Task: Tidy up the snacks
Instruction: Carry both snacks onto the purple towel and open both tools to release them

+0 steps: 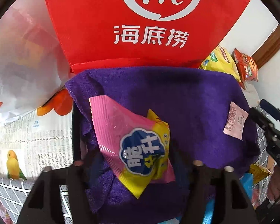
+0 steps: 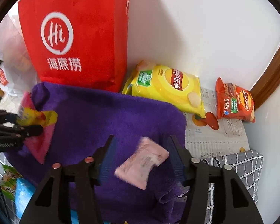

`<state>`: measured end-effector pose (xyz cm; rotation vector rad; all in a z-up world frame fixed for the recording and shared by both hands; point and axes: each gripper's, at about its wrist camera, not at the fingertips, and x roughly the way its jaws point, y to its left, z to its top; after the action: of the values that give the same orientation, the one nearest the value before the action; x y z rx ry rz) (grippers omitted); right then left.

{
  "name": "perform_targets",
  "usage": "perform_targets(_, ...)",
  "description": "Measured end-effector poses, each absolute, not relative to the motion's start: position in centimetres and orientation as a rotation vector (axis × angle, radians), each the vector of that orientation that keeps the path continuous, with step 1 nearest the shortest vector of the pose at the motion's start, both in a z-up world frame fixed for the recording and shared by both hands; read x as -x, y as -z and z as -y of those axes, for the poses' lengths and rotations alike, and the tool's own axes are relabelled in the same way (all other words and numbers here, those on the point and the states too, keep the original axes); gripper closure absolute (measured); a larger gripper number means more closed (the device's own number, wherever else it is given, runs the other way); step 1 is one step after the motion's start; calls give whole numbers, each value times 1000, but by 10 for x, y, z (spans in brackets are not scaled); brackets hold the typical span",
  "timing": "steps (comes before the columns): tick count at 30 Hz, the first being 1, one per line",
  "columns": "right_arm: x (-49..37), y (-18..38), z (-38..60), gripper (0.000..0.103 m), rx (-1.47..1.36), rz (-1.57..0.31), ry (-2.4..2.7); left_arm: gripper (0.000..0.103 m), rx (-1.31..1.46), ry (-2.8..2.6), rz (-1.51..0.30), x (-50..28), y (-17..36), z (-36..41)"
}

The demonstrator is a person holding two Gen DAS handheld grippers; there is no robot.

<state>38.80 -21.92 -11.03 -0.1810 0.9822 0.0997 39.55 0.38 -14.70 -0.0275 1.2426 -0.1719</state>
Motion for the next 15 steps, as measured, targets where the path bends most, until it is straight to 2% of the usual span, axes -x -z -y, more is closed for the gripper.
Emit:
perform_targets(7,-383,95,221,32,132,-958,-102,22,22,154,-1176,-388,126,-4)
perform_targets(15,-367,68,214,27,120,-909,-96,22,27,141,-1085,-364,81,-11)
